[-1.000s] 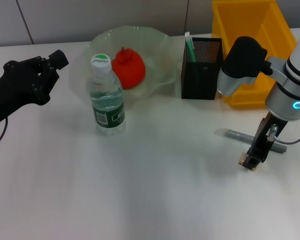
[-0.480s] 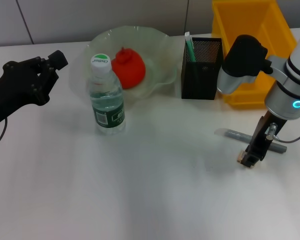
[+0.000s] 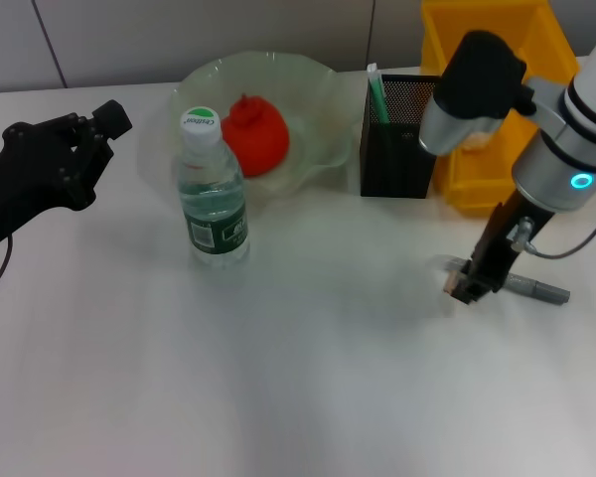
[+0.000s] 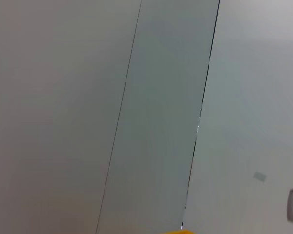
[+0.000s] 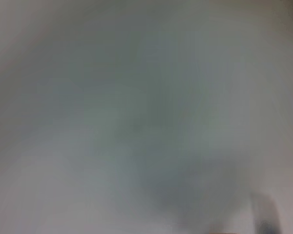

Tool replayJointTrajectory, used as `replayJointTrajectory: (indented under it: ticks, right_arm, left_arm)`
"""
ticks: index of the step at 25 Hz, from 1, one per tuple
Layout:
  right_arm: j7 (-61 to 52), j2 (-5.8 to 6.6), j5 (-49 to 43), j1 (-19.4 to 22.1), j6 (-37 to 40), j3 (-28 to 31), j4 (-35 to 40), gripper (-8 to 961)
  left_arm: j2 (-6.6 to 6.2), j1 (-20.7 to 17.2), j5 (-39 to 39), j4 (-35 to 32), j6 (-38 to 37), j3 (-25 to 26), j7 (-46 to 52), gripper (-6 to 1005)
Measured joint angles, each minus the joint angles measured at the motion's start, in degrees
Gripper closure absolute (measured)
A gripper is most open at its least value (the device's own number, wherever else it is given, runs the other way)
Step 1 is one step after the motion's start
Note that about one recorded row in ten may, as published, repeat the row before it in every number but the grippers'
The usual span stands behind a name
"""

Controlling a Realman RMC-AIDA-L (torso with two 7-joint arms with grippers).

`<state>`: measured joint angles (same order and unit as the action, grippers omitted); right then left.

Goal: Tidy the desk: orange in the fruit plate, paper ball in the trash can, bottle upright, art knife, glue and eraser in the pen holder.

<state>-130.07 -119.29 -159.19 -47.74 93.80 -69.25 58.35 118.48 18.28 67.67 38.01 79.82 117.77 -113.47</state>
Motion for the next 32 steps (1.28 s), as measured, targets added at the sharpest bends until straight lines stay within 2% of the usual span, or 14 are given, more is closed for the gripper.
replayJointTrajectory:
  ticks: [9,15,25,32]
  right_arm:
    - [-0.7,0.14,3.3,0.2,-0.3,1.6,8.9,655]
    - [-1.3,0.30,3.5,-0.2,-4.9,4.2,13.9,648]
    - [-0.9,0.91,3.4,-0.5,-10.5,6.6,13.8,637]
    - [-0.6,2.13,3.4,-0.5,-13.5,7.3,11.4,629]
  left_arm:
    - [0.00,0.0,0.0,0.0,0.1,0.0,0.0,999]
    - [0.00,-0.1,0.0,0.0,0.2,0.0,0.0,999]
    - [0.00,-0.2,0.0,0.0,0.3,0.0,0.0,999]
    - [0.00,0.0,0.0,0.0,0.0,0.0,0.0,999]
